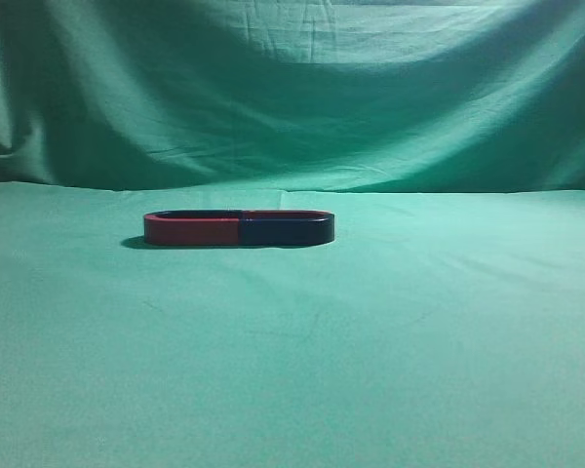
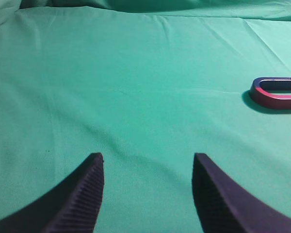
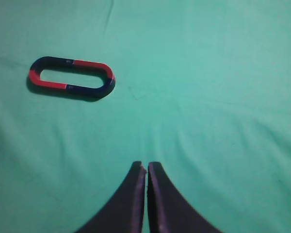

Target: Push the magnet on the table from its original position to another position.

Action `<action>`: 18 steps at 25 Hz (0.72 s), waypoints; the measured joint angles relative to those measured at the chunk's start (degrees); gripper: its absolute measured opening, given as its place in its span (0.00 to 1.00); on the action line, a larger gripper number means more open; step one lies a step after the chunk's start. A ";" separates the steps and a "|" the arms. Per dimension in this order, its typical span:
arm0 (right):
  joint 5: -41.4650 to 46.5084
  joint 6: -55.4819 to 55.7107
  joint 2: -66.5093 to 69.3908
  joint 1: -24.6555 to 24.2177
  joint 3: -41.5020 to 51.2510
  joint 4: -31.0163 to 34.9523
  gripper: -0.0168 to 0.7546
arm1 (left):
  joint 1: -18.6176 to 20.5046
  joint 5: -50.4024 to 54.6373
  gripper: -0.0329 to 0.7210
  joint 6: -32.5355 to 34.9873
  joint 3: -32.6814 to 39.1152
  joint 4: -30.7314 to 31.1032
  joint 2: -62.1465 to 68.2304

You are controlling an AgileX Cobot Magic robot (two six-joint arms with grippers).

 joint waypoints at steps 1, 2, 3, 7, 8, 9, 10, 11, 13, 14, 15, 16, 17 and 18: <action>-1.08 -0.01 -2.24 0.00 2.10 0.00 0.02 | 0.00 0.00 0.54 0.00 0.00 0.00 0.00; -2.71 -0.01 -4.98 0.00 4.34 0.00 0.02 | 0.00 0.00 0.54 0.00 0.00 0.00 0.00; -4.05 -0.01 -6.97 0.00 6.68 0.00 0.02 | 0.00 0.00 0.54 0.00 0.00 0.00 0.00; -11.64 0.11 -16.11 0.00 15.62 0.00 0.02 | 0.00 0.00 0.54 0.00 0.00 0.00 0.00; -13.31 0.11 -18.59 0.00 17.87 0.00 0.02 | 0.00 0.00 0.54 0.00 0.00 0.00 0.00; -16.23 0.11 -23.36 0.00 21.53 0.00 0.02 | 0.00 0.00 0.54 0.00 0.00 0.00 0.00; -16.93 0.11 -25.28 0.00 23.23 0.00 0.02 | 0.00 0.00 0.54 0.00 0.00 0.00 0.00; -17.16 0.11 -27.39 0.00 24.67 0.28 0.02 | 0.00 0.00 0.54 0.00 0.00 0.00 0.00; -16.68 0.11 -30.80 0.00 26.50 0.70 0.02 | 0.00 0.00 0.54 0.00 0.00 0.00 0.00; -16.18 0.11 -32.58 0.00 27.08 0.70 0.02 | 0.00 0.00 0.54 0.00 0.00 0.00 0.00; -15.59 0.11 -33.80 0.00 27.51 0.59 0.02 | 0.00 0.00 0.54 0.00 0.00 0.00 0.00; -15.46 0.11 -34.54 0.00 27.53 0.19 0.02 | 0.00 0.00 0.54 0.00 0.00 0.00 0.00; -15.46 0.11 -35.08 0.00 27.63 -0.29 0.02 | 0.00 0.00 0.54 0.00 0.00 0.00 0.00; -15.46 0.11 -35.52 0.00 27.63 -0.97 0.02 | 0.00 0.00 0.54 0.00 0.00 0.00 0.00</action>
